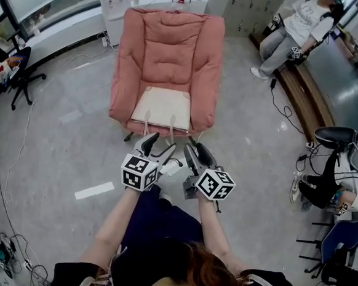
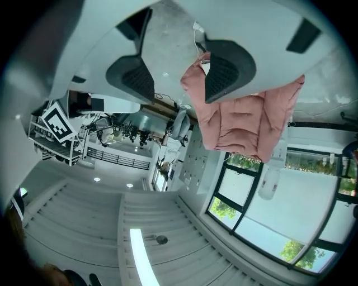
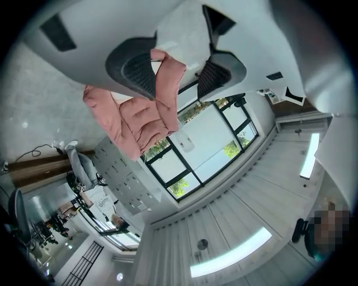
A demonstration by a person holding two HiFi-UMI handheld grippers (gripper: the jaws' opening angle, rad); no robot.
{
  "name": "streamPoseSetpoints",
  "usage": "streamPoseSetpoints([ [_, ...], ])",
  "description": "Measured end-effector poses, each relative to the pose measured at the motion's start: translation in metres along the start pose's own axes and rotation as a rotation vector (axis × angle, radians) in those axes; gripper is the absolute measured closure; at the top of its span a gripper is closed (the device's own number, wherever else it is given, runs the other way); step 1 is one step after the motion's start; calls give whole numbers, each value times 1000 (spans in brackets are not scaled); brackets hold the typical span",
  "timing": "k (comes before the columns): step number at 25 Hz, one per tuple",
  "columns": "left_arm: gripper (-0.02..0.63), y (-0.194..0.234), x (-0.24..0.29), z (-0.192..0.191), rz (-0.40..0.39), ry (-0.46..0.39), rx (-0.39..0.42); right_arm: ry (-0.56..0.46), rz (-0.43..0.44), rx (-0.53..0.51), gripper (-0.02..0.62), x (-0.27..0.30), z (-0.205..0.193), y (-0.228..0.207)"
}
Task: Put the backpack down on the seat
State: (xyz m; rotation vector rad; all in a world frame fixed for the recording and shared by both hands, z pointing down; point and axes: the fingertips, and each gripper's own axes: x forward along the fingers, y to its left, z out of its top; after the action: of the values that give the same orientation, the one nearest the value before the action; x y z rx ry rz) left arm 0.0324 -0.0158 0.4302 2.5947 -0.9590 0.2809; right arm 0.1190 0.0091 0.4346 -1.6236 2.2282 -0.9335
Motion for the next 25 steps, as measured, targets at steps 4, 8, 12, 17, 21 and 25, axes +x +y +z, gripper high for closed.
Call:
streamPoseSetpoints([
  [4, 499, -11, -15, 14, 18, -51, 43, -32, -6, -62, 436, -16, 14, 14],
  [8, 546, -31, -20, 25, -21, -90, 62, -55, 21, -101, 501, -28, 28, 28],
  [12, 577, -51, -30, 37, -47, -125, 72, -67, 97, -158, 547, -37, 33, 59],
  [17, 586, -67, -35, 42, -43, -147, 87, -89, 122, -175, 563, -48, 34, 73],
  [21, 586, -73, -32, 38, -39, -131, 109, -71, 103, -213, 565, -51, 32, 69],
  [25, 586, -73, -31, 41, -43, -138, 85, -73, 87, -246, 565, -51, 35, 71],
])
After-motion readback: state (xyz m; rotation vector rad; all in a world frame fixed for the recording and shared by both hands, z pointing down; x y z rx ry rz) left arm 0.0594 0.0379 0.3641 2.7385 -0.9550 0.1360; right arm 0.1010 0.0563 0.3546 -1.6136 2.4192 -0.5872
